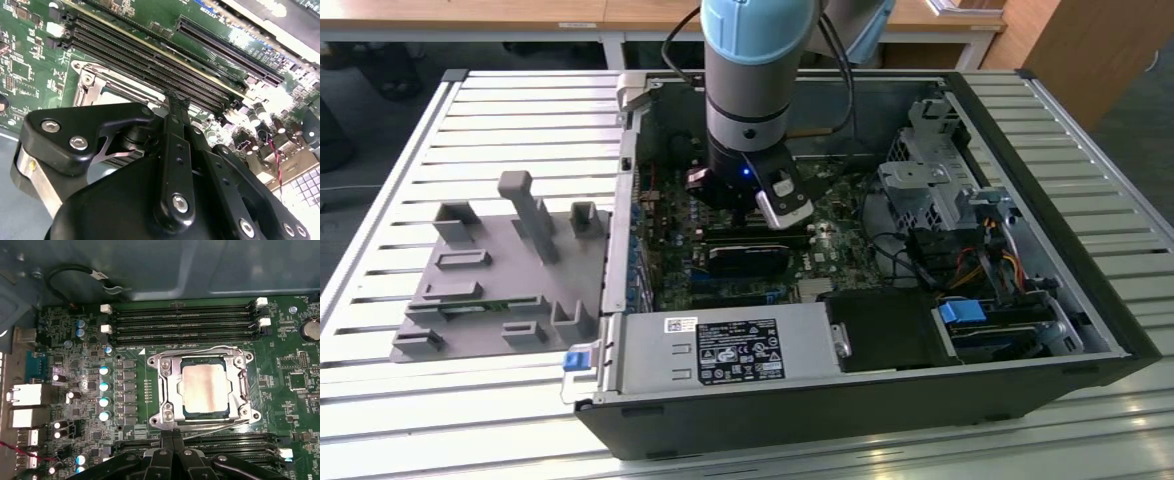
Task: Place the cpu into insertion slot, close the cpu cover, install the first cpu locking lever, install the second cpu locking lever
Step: 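Install the second cpu locking lever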
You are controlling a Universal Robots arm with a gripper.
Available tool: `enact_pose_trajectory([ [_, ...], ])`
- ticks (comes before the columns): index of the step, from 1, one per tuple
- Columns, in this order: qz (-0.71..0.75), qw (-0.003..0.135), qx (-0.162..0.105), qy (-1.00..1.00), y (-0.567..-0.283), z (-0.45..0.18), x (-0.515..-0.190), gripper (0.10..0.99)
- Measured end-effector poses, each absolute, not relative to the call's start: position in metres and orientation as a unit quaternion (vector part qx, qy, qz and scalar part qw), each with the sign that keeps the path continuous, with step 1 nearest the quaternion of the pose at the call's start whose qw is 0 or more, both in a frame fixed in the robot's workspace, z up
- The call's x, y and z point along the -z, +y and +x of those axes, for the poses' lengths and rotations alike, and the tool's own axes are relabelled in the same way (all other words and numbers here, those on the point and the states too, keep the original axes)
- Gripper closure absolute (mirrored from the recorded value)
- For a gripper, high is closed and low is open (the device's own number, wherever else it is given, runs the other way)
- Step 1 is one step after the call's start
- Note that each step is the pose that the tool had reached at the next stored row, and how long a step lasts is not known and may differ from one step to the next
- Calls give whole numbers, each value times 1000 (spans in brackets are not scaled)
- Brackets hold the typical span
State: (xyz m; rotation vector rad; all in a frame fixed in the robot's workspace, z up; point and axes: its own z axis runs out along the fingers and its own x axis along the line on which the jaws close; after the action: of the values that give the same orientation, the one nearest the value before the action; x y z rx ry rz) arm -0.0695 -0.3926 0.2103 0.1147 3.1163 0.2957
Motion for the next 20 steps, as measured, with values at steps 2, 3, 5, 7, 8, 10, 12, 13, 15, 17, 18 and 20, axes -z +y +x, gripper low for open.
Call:
enact_pose_trajectory([
  [2,37,4,-100,994,-394,-71,-210,980],
  [3,36,4,-103,994,-394,-72,-210,980],
  [5,35,4,-106,994,-394,-74,-209,980],
  [7,31,4,-108,994,-394,-74,-207,980],
  [8,30,3,-110,994,-395,-74,-206,980],
  [10,28,3,-114,993,-395,-74,-205,980],
  [12,27,3,-118,993,-396,-74,-204,980],
  [13,27,3,-119,993,-397,-74,-203,980],
  [15,27,3,-120,992,-397,-74,-201,980],
  [17,27,3,-122,992,-397,-74,-200,980],
  [18,27,3,-123,992,-397,-74,-199,980],
  [20,26,2,-125,992,-397,-75,-198,980],
])
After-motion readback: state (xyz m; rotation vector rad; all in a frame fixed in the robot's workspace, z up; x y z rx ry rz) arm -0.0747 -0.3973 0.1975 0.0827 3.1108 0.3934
